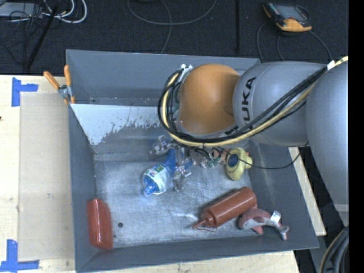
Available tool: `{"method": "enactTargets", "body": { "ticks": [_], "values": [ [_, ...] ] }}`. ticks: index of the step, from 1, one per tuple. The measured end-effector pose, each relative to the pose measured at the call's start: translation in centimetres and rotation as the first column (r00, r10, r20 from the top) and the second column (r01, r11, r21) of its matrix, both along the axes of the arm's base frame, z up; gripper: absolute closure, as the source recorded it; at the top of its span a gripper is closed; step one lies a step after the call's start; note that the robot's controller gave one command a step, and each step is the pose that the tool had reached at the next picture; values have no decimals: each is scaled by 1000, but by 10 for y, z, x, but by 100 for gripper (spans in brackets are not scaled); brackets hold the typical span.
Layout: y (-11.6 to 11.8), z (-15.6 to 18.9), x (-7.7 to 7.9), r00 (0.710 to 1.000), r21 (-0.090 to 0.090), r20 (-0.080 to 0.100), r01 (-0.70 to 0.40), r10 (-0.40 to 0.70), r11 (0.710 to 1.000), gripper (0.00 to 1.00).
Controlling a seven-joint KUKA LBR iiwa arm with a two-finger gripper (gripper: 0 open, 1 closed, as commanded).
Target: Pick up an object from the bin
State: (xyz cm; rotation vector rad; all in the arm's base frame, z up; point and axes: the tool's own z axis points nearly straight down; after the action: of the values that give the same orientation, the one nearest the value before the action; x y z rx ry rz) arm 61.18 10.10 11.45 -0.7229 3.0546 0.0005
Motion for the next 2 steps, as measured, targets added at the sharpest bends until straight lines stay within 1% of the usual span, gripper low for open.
{"method": "enactTargets", "body": {
  "ticks": [1,2],
  "values": [
    [4,-44,12,997,1,-1,78,-78,997,0],
    [-7,-38,15,968,4,15,-251,251,968,100]
  ]
}}
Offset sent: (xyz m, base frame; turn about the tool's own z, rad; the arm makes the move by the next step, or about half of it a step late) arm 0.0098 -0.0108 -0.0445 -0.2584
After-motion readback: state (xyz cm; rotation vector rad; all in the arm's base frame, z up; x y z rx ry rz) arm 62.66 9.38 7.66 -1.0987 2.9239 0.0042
